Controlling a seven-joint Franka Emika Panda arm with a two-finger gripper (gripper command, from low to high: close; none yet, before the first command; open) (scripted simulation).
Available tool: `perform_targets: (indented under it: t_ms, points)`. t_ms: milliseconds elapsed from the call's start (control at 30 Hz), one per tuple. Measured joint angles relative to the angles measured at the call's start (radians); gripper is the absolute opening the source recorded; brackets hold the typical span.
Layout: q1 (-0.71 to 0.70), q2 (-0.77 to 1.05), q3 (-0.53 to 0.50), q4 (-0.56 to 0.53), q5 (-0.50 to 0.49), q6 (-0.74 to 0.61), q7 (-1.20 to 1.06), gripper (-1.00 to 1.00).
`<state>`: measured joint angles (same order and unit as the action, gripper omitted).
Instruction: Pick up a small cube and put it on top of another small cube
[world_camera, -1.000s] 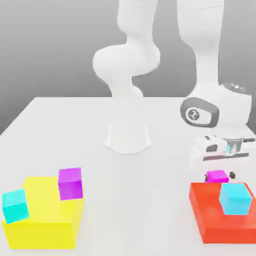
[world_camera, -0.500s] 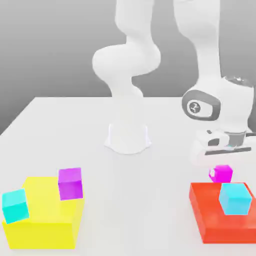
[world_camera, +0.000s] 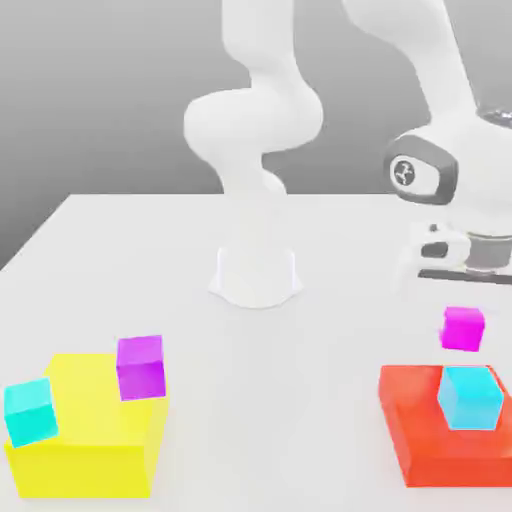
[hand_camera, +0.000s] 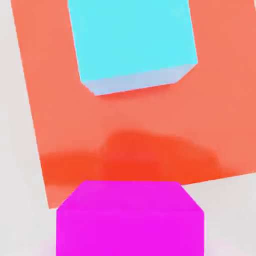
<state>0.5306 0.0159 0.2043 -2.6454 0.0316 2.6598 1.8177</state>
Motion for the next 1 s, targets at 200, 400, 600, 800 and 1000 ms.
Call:
perform_targets:
  t_ms: [200,400,600,800,1000]
  points:
    - [-0.039,-0.020,-0.027,0.103,-0.007,-0.121,0.232,-1.00]
    - [-0.083,-0.031,-0.068,0.185,-0.042,-0.214,0.442,-1.00]
    - [-0.157,0.001,-0.028,0.188,-0.122,-0.201,0.510,-1.00]
    - [-0.135,0.039,-0.019,0.187,-0.185,-0.181,0.555,-1.00]
    - [-0.134,0.077,-0.025,0.185,-0.222,-0.159,0.581,-1.00]
